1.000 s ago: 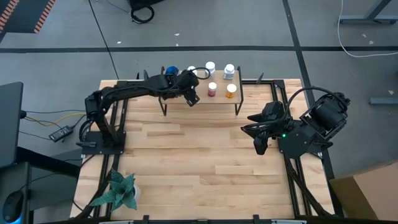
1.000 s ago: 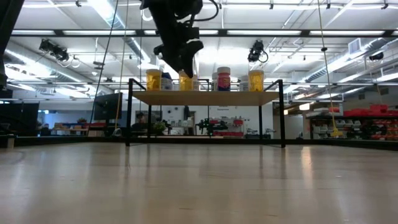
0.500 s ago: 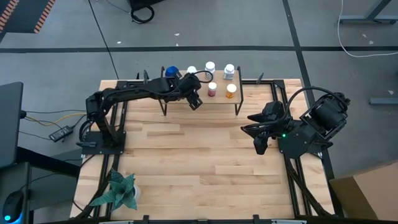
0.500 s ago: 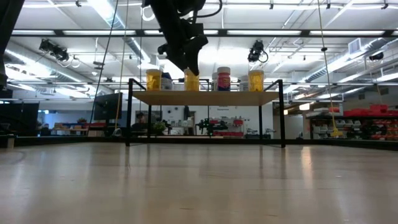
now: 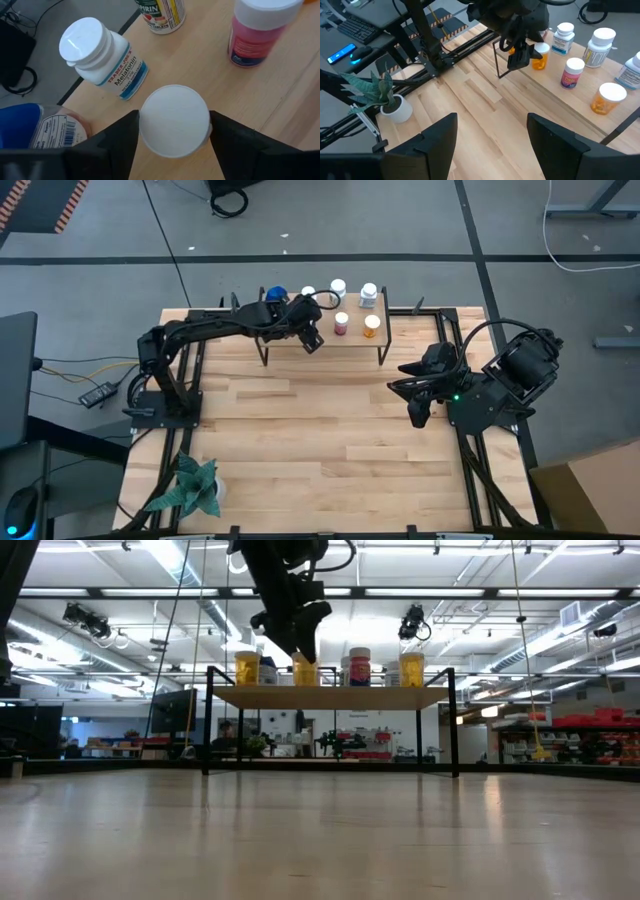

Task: Pick and place medicine bottles onto shelf by color
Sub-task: Put the orange pill bottle on the shelf

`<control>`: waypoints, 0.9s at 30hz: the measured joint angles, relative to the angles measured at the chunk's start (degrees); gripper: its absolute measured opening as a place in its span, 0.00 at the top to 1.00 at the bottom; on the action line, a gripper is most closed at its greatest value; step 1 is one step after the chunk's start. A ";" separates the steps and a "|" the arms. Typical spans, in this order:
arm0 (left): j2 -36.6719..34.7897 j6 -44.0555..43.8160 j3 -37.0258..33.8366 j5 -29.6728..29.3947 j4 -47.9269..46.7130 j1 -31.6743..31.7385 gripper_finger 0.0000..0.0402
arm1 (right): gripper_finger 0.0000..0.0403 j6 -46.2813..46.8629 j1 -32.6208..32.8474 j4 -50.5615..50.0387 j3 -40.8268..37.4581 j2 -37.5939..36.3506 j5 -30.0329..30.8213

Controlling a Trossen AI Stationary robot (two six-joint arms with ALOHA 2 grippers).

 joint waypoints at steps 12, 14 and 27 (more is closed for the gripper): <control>-1.76 -1.30 -0.07 3.37 -0.81 -0.47 0.34 | 0.39 -0.76 0.01 0.00 0.00 -0.01 0.63; -2.01 -1.26 -0.07 3.04 -0.92 -0.37 0.33 | 0.39 -0.77 0.01 0.01 0.00 -0.01 0.66; -2.03 -1.22 -0.07 2.58 -0.98 0.13 0.32 | 0.39 -0.77 0.01 0.00 0.00 -0.01 0.66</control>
